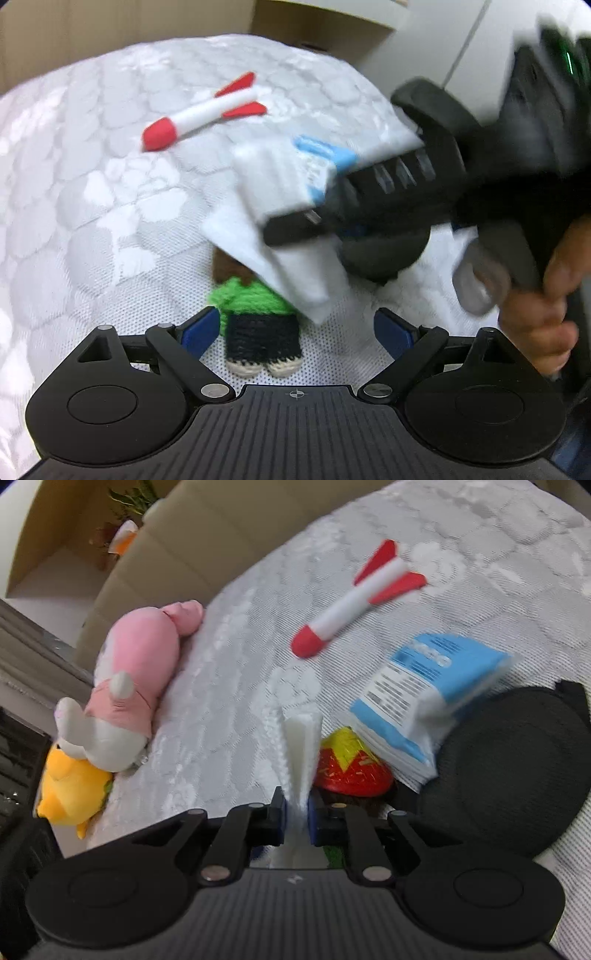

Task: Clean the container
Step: 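Wipe the doll's hair and legs with the right gripper's wipe while the left gripper holds it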

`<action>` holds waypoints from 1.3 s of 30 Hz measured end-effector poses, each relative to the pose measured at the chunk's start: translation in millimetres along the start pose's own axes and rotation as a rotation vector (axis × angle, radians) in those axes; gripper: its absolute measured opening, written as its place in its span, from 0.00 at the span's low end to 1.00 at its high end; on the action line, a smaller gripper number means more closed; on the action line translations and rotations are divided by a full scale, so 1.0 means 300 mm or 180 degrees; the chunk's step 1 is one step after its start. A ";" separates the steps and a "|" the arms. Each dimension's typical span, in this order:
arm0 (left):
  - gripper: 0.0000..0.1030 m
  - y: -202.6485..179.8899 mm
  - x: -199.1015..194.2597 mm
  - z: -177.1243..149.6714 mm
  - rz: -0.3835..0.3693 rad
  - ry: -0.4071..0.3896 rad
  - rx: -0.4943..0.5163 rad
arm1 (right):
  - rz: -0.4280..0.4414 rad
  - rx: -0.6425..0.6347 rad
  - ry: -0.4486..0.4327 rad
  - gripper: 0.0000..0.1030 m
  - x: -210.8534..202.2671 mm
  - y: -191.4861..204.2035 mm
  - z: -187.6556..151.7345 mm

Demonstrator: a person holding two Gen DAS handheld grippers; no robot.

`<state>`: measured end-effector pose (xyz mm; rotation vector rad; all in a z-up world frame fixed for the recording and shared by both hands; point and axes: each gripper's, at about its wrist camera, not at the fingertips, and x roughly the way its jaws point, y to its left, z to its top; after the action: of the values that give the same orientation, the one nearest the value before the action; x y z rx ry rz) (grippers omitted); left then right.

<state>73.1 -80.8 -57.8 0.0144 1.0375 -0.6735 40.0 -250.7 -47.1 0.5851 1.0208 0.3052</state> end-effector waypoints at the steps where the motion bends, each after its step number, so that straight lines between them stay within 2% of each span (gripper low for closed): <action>1: 0.98 0.017 0.001 0.004 -0.0018 -0.0013 -0.0067 | -0.0049 -0.0015 -0.0002 0.12 -0.007 0.002 -0.003; 5: 0.98 0.050 0.071 -0.005 -0.0144 0.0123 -0.0375 | -0.0292 -0.0281 -0.0069 0.13 -0.032 0.039 -0.017; 6: 0.98 0.034 0.092 -0.018 -0.0208 0.0185 -0.0436 | -0.0358 -0.0344 -0.0088 0.17 -0.038 0.049 -0.022; 8: 0.98 0.010 0.151 -0.047 -0.0163 0.0211 -0.0348 | -0.0490 -0.0427 -0.0113 0.18 -0.037 0.061 -0.023; 9: 0.98 -0.014 0.180 -0.046 -0.0006 0.0130 -0.0197 | -0.0516 -0.0423 -0.0131 0.18 -0.039 0.057 -0.023; 10: 0.90 -0.029 0.156 -0.066 0.0133 0.0105 -0.0012 | -0.0506 -0.0389 -0.0143 0.18 -0.042 0.049 -0.021; 11: 0.60 -0.053 0.166 -0.081 0.0336 0.0097 0.0182 | -0.0497 -0.0354 -0.0155 0.18 -0.044 0.041 -0.020; 12: 0.58 -0.071 0.168 -0.082 0.0589 0.0102 0.0383 | -0.0472 -0.0306 -0.0168 0.17 -0.046 0.031 -0.017; 14: 0.58 -0.067 0.104 -0.080 0.0878 -0.0048 0.0619 | -0.0357 -0.0173 -0.0243 0.17 -0.053 0.012 -0.003; 15: 0.58 -0.094 0.046 -0.091 0.1104 -0.0132 0.0813 | -0.0303 -0.0125 -0.0289 0.17 -0.057 0.006 0.003; 17: 0.58 -0.142 0.050 -0.105 0.1700 -0.0282 0.1448 | -0.0221 -0.0116 -0.0407 0.17 -0.066 0.009 0.011; 18: 0.58 -0.148 0.053 -0.115 0.1817 -0.0278 0.1590 | -0.0163 -0.0136 -0.0451 0.17 -0.069 0.015 0.014; 19: 0.58 -0.143 0.056 -0.118 0.1768 -0.0233 0.1549 | -0.0080 -0.0178 -0.0473 0.17 -0.069 0.024 0.014; 22: 0.58 -0.131 0.096 -0.131 0.1424 0.0024 0.1331 | 0.0277 -0.0224 -0.0424 0.17 -0.048 0.050 0.017; 24: 0.62 -0.155 0.110 -0.149 0.1436 0.0052 0.1510 | 0.0571 -0.0202 -0.0248 0.16 -0.008 0.061 0.025; 26: 0.65 -0.171 0.108 -0.157 0.1429 0.0043 0.1586 | 0.0711 -0.0133 -0.0059 0.16 0.031 0.065 0.026; 27: 0.66 -0.171 0.105 -0.157 0.1398 0.0041 0.1549 | 0.0696 -0.0104 0.0015 0.16 0.045 0.064 0.023; 30: 0.69 -0.164 0.097 -0.159 0.1350 0.0057 0.1479 | 0.0285 -0.0102 0.0091 0.17 0.050 0.042 0.018; 32: 0.71 -0.159 0.102 -0.163 0.1358 0.0081 0.1469 | 0.0115 -0.0008 0.0151 0.17 0.050 0.012 0.019; 34: 0.73 -0.154 0.105 -0.166 0.1357 0.0097 0.1446 | 0.0031 0.0107 0.0241 0.17 0.060 -0.016 0.020; 39: 0.77 -0.135 0.099 -0.171 0.1290 0.0121 0.1330 | -0.0176 -0.0036 0.0377 0.17 0.101 -0.010 0.012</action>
<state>21.3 -112.1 -96.5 0.5879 0.8790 -0.5079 58.2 -239.3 -69.0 0.5323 1.1468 0.2993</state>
